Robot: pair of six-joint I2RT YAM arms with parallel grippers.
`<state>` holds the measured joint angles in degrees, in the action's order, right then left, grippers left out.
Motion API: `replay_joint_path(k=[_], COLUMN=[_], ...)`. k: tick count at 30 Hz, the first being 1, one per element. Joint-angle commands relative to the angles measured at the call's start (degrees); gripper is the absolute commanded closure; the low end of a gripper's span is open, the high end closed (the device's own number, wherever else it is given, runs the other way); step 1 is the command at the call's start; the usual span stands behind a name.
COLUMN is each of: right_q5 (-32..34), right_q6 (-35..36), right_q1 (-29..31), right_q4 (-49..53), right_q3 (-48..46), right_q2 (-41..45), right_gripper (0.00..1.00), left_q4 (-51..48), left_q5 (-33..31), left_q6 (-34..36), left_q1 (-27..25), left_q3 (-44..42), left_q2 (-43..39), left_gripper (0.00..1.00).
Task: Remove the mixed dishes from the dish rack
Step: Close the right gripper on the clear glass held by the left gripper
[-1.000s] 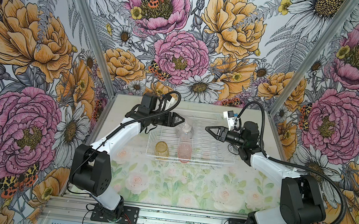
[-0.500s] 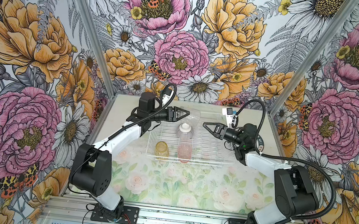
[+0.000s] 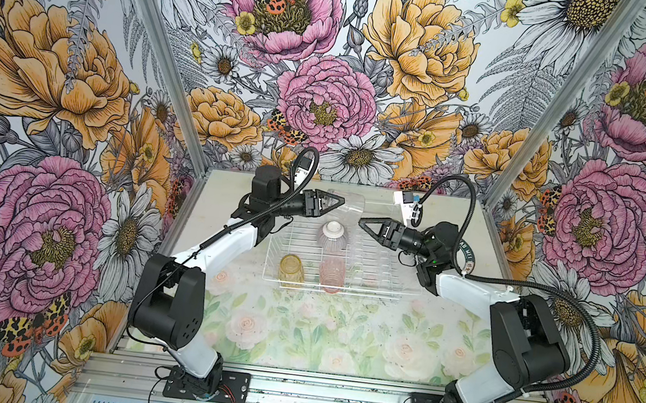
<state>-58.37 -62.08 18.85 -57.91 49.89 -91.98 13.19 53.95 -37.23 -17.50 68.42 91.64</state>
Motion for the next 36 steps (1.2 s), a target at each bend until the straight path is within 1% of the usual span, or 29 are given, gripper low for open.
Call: replay_joint_path(k=[1, 8, 17, 22, 26, 28, 29, 30, 31, 34, 36], right_q5=[-0.2, 0.3, -0.3, -0.3, -0.2, -0.1, 0.0, 0.0, 0.2, 0.0, -0.3], right_q6=[0.6, 0.7, 0.2, 0.0, -0.4, -0.5, -0.5, -0.5, -0.6, -0.9, -1.3], right_q1=[0.5, 0.4, 1.6, 2.0, 2.2, 2.1, 2.1, 2.2, 2.2, 2.2, 2.2], right_q4=[-2.0, -1.3, -1.3, -2.0, -2.6, -2.7, -2.7, -2.7, -2.7, -2.9, -3.2], right_q3=[2.5, 4.9, 9.1, 9.3, 9.2, 9.2, 9.3, 9.3, 9.3, 9.7, 9.9], right_q2=[-0.5, -2.5, -4.7, -5.0, -4.9, -4.7, -4.7, -4.7, -4.6, -4.6, -4.4], right_gripper=[0.61, 0.62, 0.7, 0.81, 0.86, 0.93, 0.98, 1.0, 1.0, 1.0, 1.0], left_q4=[3.9, 7.2, 9.1, 11.4, 12.9, 13.4, 13.8, 13.9, 14.0, 14.0, 14.1], left_q5=[2.1, 3.2, 3.6, 3.8, 3.9, 4.0, 4.0, 4.1, 4.2, 4.5, 4.8], left_q6=[-0.9, -3.2, -4.2, -5.7, -6.4, -6.8, -6.9, -7.0, -7.0, -6.8, -6.1], left_q1=[-0.6, -1.3, -1.9, -2.5, -2.8, -2.9, -2.9, -3.0, -3.0, -3.2, -3.5], left_q3=[0.0, 0.0, 0.2, 0.2, 0.1, 0.0, -0.1, -0.2, -0.2, -0.2, -0.6], left_q2=[0.7, 1.4, 2.5, 3.5, 4.1, 4.2, 4.3, 4.3, 4.3, 4.0, 3.4], left_gripper=[0.67, 0.67, 0.67, 0.67, 0.67, 0.67, 0.66, 0.65, 0.63, 0.47, 0.33])
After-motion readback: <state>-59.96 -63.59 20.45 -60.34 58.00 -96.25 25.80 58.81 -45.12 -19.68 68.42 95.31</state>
